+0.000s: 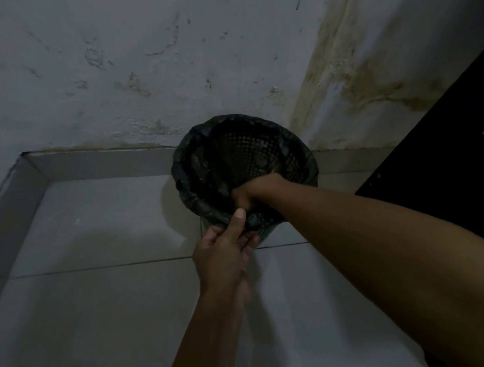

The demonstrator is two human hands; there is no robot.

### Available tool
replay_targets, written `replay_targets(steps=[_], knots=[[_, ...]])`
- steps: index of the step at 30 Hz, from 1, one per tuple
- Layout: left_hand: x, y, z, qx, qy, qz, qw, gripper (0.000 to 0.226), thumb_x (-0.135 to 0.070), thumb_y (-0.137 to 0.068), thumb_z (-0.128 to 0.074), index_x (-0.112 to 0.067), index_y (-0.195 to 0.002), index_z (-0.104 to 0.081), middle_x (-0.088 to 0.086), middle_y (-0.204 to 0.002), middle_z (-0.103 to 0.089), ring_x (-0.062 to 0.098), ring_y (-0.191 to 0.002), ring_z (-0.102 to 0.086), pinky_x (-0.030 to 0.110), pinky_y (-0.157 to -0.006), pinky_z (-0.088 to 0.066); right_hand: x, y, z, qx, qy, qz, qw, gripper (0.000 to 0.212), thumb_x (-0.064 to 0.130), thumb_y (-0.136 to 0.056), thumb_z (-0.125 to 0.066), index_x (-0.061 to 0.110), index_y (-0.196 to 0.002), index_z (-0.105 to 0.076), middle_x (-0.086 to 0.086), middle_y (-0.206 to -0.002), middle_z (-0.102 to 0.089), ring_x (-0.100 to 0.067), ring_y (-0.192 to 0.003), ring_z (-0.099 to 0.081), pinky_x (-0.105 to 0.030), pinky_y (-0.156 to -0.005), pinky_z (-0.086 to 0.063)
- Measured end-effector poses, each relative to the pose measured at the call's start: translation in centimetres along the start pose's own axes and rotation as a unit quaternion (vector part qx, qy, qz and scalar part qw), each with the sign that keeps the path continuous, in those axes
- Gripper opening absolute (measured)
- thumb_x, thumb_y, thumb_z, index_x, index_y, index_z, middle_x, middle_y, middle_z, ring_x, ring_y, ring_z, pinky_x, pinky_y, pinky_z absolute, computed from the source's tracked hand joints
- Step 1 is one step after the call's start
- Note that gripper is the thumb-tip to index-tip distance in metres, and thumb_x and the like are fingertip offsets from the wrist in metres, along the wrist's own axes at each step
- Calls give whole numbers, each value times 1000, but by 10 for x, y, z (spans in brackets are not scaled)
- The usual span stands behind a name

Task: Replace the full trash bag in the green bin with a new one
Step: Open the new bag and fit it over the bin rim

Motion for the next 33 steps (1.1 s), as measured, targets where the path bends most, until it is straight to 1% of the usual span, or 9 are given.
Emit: replay_targets(steps=[6, 10, 14, 16, 20, 22, 26, 30, 33], knots=[[0, -2, 2, 10, 7, 10, 1000, 8, -11, -86, -67, -9, -81, -61, 7, -78, -68, 21, -72, -64, 26, -60, -58, -2, -4, 6, 48, -19, 14, 999, 34, 36, -97, -43, 13, -119, -56, -7, -120, -54, -22, -83, -54, -34, -70, -41], [-1, -2, 3, 10, 6, 13, 1000, 7, -11, -85, -68, -9, -85, -61, 7, -84, -69, 21, -74, -65, 28, -64, -57, -1, 10, 29, -66, -64, 36, 995, 29, 27, -96, -46, 10, -73, -53, -6, -79, -52, -21, -63, -48, -30, -52, -40], [-2, -4, 6, 19, 8, 19, 1000, 11, -12, -86, -67, -8, -93, -60, 10, -91, -67, 23, -80, -66, 32, -71, -55, -18, 34, 44, -198, -157, 85, 964, 36, 34, -82, -57, 14, -109, -68, -7, -107, -63, -26, -92, -62, -37, -83, -55], [-4, -4, 7, 27, 9, 25, 999, 16, -14, -86, -67, -8, -100, -62, 10, -92, -66, 22, -79, -65, 31, -71, -55, -33, 54, 43, -271, -209, 91, 935, 37, 32, -80, -61, 22, -115, -68, -4, -111, -65, -24, -96, -63, -38, -85, -56], [-7, -4, 7, 30, 2, 42, 999, 17, -16, -87, -66, -10, -103, -62, 9, -92, -64, 21, -79, -63, 29, -68, -53, -77, 94, 27, -479, -355, 19, 803, 27, 25, -78, -62, 23, -104, -68, -2, -98, -67, -22, -89, -64, -36, -79, -56], [-10, -4, 6, 30, 3, 44, 999, 18, -12, -89, -62, -9, -106, -61, 10, -95, -64, 22, -83, -62, 29, -66, -52, -101, 98, 5, -499, -462, -84, 728, 16, 21, -77, -62, 19, -93, -65, -3, -87, -64, -22, -79, -61, -31, -70, -54], [-17, -10, 8, 24, 0, 30, 999, 25, -6, -90, -60, -6, -115, -57, 11, -98, -64, 23, -87, -62, 30, -62, -53, -124, 88, -47, -366, -699, -231, 569, 12, 20, -83, -62, 12, -93, -59, -5, -77, -54, -20, -62, -50, -23, -49, -38], [-32, -21, 17, 46, -43, 32, 998, 9, -6, -91, -56, -10, -99, -57, 10, -90, -64, 22, -75, -62, 24, -50, -51, -91, 84, -72, -107, -890, -106, 431, 30, 37, -92, -59, 8, -88, -53, -10, -73, -52, -19, -57, -47, -26, -51, -43], [-50, -29, 27, 45, -77, 43, 995, 8, -8, -90, -54, -15, -89, -56, 8, -89, -62, 20, -67, -56, 26, -51, -38, -69, 83, -76, -44, -914, -46, 401, 36, 42, -89, -61, 7, -91, -56, -12, -85, -55, -22, -70, -52, -30, -62, -49]])
Point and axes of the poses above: each hand's wrist, its own y-axis away from the middle knuckle, its own z-axis out of the back of the hand, x = y × z, the point moved 4 cm from there along -y, towards the middle knuckle
